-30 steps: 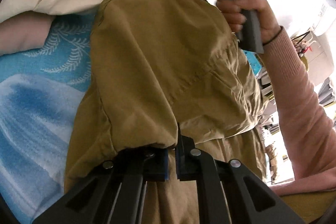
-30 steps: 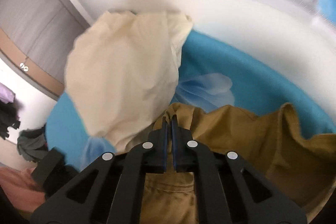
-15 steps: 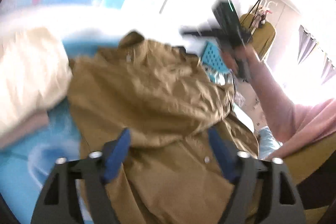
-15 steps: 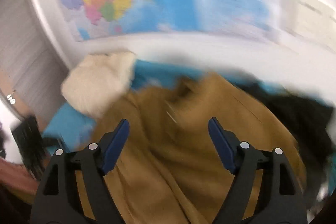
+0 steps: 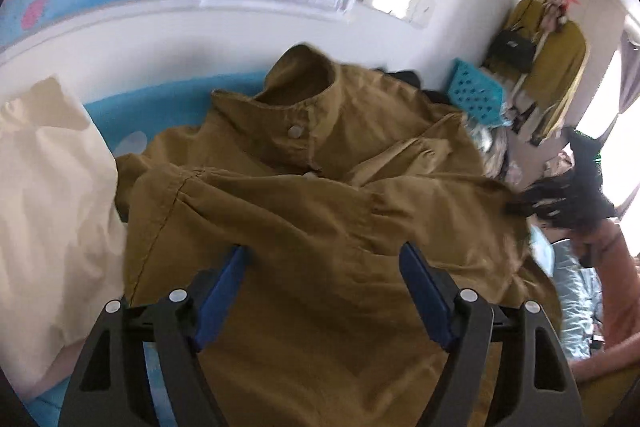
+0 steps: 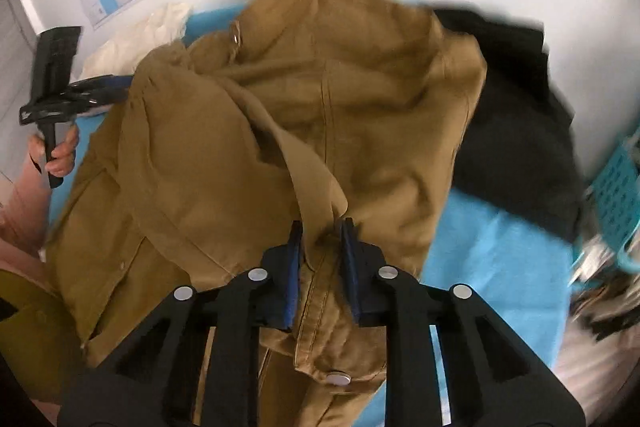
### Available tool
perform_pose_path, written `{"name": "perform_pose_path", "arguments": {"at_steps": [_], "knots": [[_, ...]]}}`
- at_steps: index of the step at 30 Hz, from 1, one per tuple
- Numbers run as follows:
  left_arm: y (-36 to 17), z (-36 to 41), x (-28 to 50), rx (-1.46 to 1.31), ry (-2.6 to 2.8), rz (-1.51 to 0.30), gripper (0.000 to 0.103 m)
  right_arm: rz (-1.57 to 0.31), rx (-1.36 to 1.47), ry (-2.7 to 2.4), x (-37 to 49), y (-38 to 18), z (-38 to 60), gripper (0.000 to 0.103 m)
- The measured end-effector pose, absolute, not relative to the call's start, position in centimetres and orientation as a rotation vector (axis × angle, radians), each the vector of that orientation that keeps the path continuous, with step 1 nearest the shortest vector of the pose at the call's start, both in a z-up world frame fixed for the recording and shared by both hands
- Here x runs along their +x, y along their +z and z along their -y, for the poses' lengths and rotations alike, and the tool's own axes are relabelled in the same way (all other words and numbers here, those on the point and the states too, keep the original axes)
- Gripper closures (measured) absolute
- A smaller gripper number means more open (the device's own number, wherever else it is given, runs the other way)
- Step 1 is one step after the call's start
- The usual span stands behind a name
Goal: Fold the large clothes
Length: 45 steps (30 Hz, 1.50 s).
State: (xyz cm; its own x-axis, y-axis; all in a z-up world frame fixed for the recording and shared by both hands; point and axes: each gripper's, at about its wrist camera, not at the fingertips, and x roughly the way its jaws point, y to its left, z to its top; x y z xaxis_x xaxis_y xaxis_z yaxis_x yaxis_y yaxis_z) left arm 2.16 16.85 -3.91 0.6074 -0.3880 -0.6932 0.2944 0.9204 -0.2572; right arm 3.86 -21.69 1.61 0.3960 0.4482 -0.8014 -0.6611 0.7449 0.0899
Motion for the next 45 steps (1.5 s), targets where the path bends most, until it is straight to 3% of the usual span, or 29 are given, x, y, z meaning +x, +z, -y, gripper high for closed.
{"name": "perform_pose_path", "arguments": {"at_steps": [6, 9, 11, 14, 17, 19, 20, 23, 26, 30, 31, 32, 34, 38, 39, 42, 43, 45], "knots": [[-6.0, -18.9, 3.9, -0.158, -0.287, -0.849, 0.038, -0.69, -0.278, 0.737, 5.8, 9.1, 20.2, 0.087], [-5.9, -19.5, 3.9, -0.148, -0.2, -0.818, 0.037, -0.704, -0.303, 0.731, 8.6, 8.4, 18.9, 0.087], [-6.2, -19.6, 3.9, -0.154, -0.172, -0.836, 0.037, -0.819, -0.289, 0.707, 11.6, 5.4, 18.7, 0.086], [-5.7, -19.2, 3.5, -0.114, -0.165, -0.833, 0.036, -0.942, -0.262, 0.638, 14.3, 0.5, 19.1, 0.071], [-3.9, -19.4, 2.2, -0.108, -0.189, -0.791, 0.032, -0.955, -0.195, 0.65, 14.1, -0.2, 20.0, 0.057], [-2.5, -19.2, 1.4, -0.112, -0.217, -0.746, 0.032, -0.883, -0.186, 0.639, 12.6, 1.5, 20.6, 0.028], [-1.7, -19.3, 0.9, -0.111, -0.237, -0.718, 0.032, -0.843, -0.188, 0.627, 11.8, 2.3, 20.8, 0.028], [-0.6, -18.3, 0.6, -0.104, -0.319, -0.707, 0.034, -0.724, -0.152, 0.661, 8.9, 4.8, 21.6, 0.029], [-1.8, -16.5, 2.3, -0.068, -0.366, -0.775, 0.054, -0.696, -0.158, 0.738, 7.1, 5.2, 20.0, 0.044], [-4.0, -15.9, 5.4, -0.079, -0.325, -0.867, 0.055, -0.752, -0.205, 0.756, 8.7, 3.2, 17.6, 0.052], [-4.6, -16.1, 6.6, -0.105, -0.301, -0.905, 0.056, -0.781, -0.201, 0.731, 9.6, 2.2, 17.3, 0.056], [-5.1, -16.4, 7.4, -0.118, -0.286, -0.933, 0.063, -0.804, -0.206, 0.69, 10.6, 0.8, 17.3, 0.063], [-6.5, -16.7, 8.7, -0.103, -0.229, -0.968, 0.068, -0.87, -0.162, 0.647, 12.7, -1.4, 18.0, 0.096], [-8.0, -16.1, 9.3, -0.078, -0.2, -0.988, 0.068, -0.942, 0.013, 0.683, 14.1, -3.1, 20.3, 0.098], [-7.7, -16.0, 9.0, -0.065, -0.194, -0.982, 0.067, -0.94, 0.018, 0.683, 13.8, -2.7, 20.6, 0.091], [-6.0, -16.5, 6.7, -0.057, -0.187, -0.909, 0.049, -0.869, 0.029, 0.723, 11.2, -0.5, 22.0, 0.047], [-5.3, -16.9, 5.3, -0.047, -0.173, -0.87, 0.036, -0.84, 0.029, 0.731, 10.0, 0.4, 22.8, 0.041], [-4.5, -17.6, 2.9, -0.017, -0.158, -0.816, 0.032, -0.795, 0.006, 0.704, 7.7, 1.4, 24.5, 0.038]]}}
